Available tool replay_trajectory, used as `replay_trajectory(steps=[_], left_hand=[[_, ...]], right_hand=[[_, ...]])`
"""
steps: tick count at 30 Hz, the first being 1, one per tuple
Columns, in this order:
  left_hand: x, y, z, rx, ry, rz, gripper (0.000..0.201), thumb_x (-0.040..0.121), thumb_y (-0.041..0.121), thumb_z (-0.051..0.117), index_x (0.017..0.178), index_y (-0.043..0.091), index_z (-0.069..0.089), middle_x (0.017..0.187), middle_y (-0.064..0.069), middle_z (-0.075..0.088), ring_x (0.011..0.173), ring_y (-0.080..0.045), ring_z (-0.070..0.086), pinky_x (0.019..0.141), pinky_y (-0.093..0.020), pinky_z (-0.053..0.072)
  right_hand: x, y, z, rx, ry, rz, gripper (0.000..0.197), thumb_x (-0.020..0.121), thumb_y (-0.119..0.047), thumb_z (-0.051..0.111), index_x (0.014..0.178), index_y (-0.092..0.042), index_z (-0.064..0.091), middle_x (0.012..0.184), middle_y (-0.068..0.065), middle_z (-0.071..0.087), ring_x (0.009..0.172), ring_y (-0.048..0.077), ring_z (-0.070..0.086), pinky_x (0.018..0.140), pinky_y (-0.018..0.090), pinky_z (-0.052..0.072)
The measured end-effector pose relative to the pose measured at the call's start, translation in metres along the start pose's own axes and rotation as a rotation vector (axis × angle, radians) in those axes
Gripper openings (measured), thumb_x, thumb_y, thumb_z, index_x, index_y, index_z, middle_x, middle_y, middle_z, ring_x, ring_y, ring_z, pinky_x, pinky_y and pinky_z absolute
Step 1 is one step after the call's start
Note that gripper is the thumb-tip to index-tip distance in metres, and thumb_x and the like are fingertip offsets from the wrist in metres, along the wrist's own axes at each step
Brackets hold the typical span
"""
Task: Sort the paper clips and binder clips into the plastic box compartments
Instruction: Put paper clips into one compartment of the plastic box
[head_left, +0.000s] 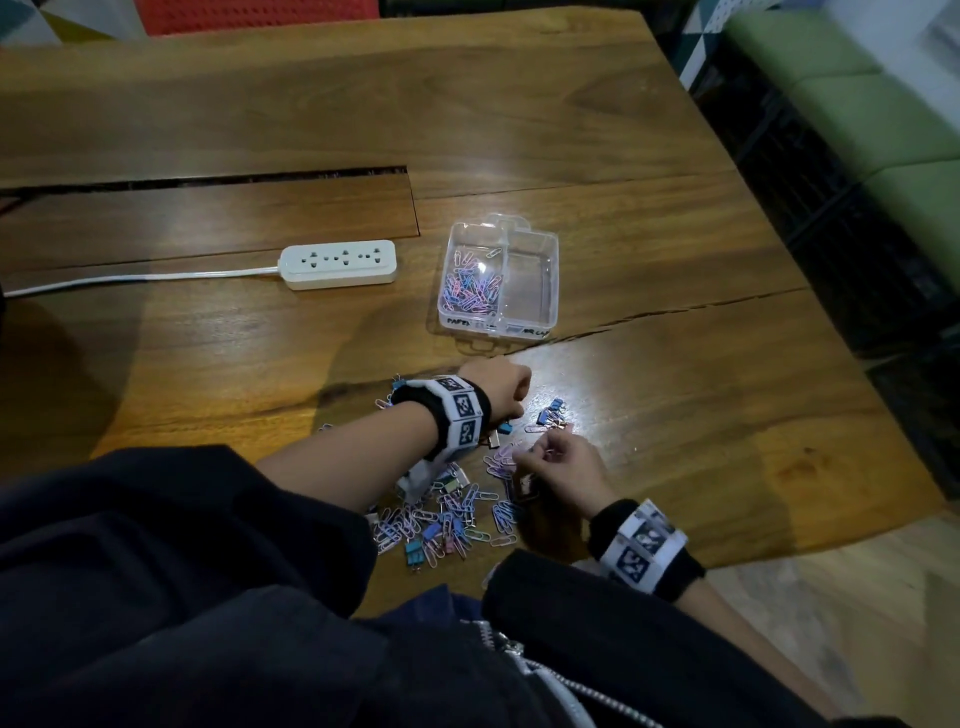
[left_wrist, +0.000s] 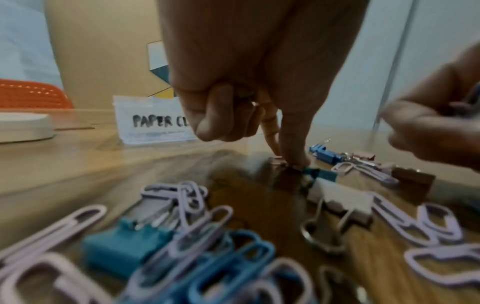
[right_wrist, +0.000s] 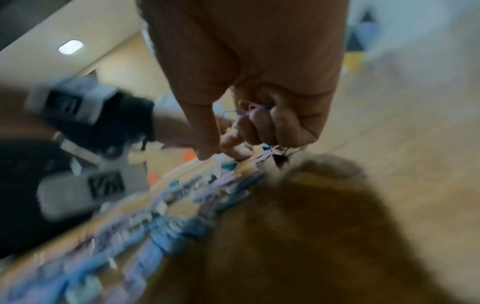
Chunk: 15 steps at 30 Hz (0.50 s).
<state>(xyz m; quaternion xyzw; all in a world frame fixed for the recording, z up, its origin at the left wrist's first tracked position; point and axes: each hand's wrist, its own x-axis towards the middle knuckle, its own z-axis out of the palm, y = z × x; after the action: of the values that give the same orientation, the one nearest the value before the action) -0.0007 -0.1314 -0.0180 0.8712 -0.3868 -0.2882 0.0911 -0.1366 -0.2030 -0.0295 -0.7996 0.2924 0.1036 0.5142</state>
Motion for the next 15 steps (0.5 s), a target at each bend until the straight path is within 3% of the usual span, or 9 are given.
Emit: replay_trajectory(steps=[2, 4, 6, 8, 10, 12, 15], left_hand=[[0.002, 0.001, 0.002, 0.078, -0.014, -0.011, 0.019, 0.085, 0.024, 0.059, 0.099, 0.011, 0.06, 0.106, -0.007, 0.064, 0.099, -0.026, 0.06, 0.079, -0.034, 0.047], [0.004, 0.001, 0.004, 0.102, -0.064, -0.044, 0.026, 0.089, 0.026, 0.054, 0.102, 0.005, 0.06, 0.108, -0.012, 0.064, 0.101, -0.029, 0.06, 0.081, -0.035, 0.047], [0.003, 0.0, 0.003, 0.019, -0.103, -0.068, 0.027, 0.091, 0.023, 0.048, 0.1, 0.0, 0.058, 0.104, -0.017, 0.063, 0.096, -0.031, 0.058, 0.077, -0.033, 0.045], [-0.001, -0.004, 0.002, -0.256, -0.064, -0.113, 0.019, 0.091, 0.02, 0.045, 0.085, 0.005, 0.054, 0.08, -0.012, 0.057, 0.077, -0.026, 0.053, 0.062, -0.028, 0.039], [-0.006, -0.012, 0.001, -0.721, -0.048, -0.224, 0.021, 0.09, 0.015, 0.042, 0.07, 0.011, 0.045, 0.062, -0.003, 0.044, 0.053, -0.018, 0.043, 0.044, -0.02, 0.031], [-0.012, -0.02, -0.001, -1.094, -0.073, -0.305, 0.023, 0.087, 0.007, 0.037, 0.064, 0.013, 0.038, 0.059, -0.002, 0.04, 0.042, -0.011, 0.034, 0.036, -0.013, 0.026], [-0.023, -0.028, -0.005, -1.276, -0.115, -0.321, 0.02, 0.083, 0.001, 0.034, 0.067, 0.012, 0.039, 0.058, -0.001, 0.042, 0.035, -0.007, 0.036, 0.033, -0.01, 0.025]], right_hand=[[0.001, 0.003, 0.006, -0.256, 0.018, -0.063, 0.022, 0.076, -0.026, 0.07, 0.083, -0.014, 0.053, 0.084, -0.003, 0.056, 0.078, 0.011, 0.054, 0.068, 0.02, 0.044], [0.004, 0.006, 0.012, -0.401, 0.015, -0.113, 0.037, 0.073, -0.031, 0.071, 0.101, -0.013, 0.054, 0.099, -0.002, 0.05, 0.092, 0.013, 0.046, 0.082, 0.026, 0.04], [0.007, 0.005, 0.017, -0.44, 0.008, -0.157, 0.043, 0.073, -0.031, 0.071, 0.107, -0.012, 0.053, 0.106, 0.002, 0.047, 0.1, 0.017, 0.044, 0.084, 0.026, 0.036], [0.01, 0.003, 0.022, -0.465, -0.015, -0.181, 0.041, 0.077, -0.025, 0.068, 0.11, -0.008, 0.054, 0.113, 0.009, 0.047, 0.105, 0.022, 0.045, 0.09, 0.03, 0.038], [0.01, 0.003, 0.025, -0.496, -0.035, -0.216, 0.032, 0.083, -0.018, 0.061, 0.111, -0.003, 0.055, 0.114, 0.011, 0.046, 0.104, 0.023, 0.047, 0.093, 0.032, 0.041], [0.01, 0.004, 0.027, -0.543, -0.046, -0.272, 0.021, 0.087, -0.011, 0.055, 0.106, 0.0, 0.055, 0.112, 0.012, 0.047, 0.1, 0.023, 0.047, 0.088, 0.027, 0.041], [0.013, 0.002, 0.026, -0.604, -0.117, -0.282, 0.018, 0.087, -0.003, 0.05, 0.105, -0.001, 0.054, 0.109, 0.012, 0.05, 0.1, 0.024, 0.049, 0.085, 0.025, 0.04]])
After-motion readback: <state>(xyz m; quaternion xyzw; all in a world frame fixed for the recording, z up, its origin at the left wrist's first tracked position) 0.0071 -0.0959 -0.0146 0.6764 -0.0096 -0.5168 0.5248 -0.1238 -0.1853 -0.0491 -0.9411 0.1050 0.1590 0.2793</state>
